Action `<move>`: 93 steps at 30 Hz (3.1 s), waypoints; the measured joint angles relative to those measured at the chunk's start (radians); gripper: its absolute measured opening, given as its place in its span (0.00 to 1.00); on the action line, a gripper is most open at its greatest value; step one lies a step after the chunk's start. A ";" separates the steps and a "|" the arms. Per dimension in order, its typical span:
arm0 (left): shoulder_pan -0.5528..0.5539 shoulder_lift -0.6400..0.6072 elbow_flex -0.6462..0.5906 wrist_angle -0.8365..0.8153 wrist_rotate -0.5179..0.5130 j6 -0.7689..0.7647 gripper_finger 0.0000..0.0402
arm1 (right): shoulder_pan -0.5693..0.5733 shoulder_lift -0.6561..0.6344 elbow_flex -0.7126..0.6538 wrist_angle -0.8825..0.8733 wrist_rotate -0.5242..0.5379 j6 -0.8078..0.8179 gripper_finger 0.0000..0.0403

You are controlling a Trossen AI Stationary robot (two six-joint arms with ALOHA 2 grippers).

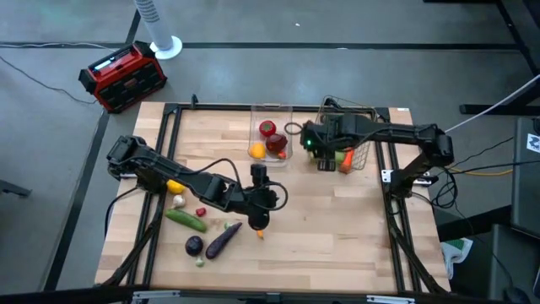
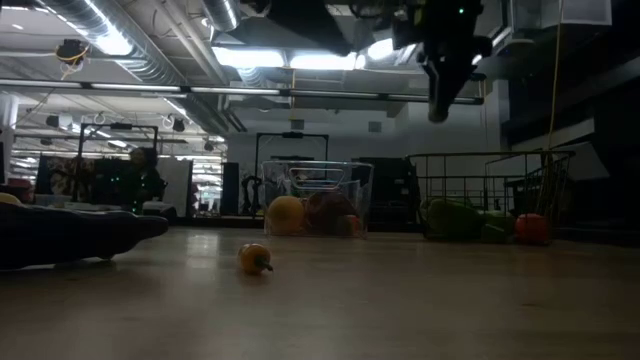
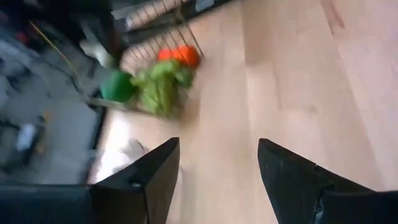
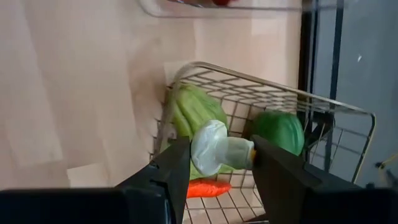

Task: Sort produce into baskets
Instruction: Put the green mushroom into the wire basket, then put the violet eggplant into the wire basket

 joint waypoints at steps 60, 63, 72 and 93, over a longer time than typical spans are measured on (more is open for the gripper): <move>-0.293 0.058 -0.324 -0.200 0.611 -1.295 0.52 | -0.192 0.000 -0.001 -0.073 -0.200 0.028 0.72; -0.290 0.058 -0.324 -0.193 0.612 -1.283 0.46 | -0.192 0.000 -0.001 -0.064 -0.200 0.028 0.72; -0.257 0.054 -0.297 -0.172 0.611 -1.216 0.40 | -0.192 0.000 -0.001 0.033 -0.302 0.027 0.72; -0.023 0.054 -0.104 -0.146 0.002 -0.509 0.43 | -0.191 0.001 -0.001 0.196 -0.904 0.034 0.72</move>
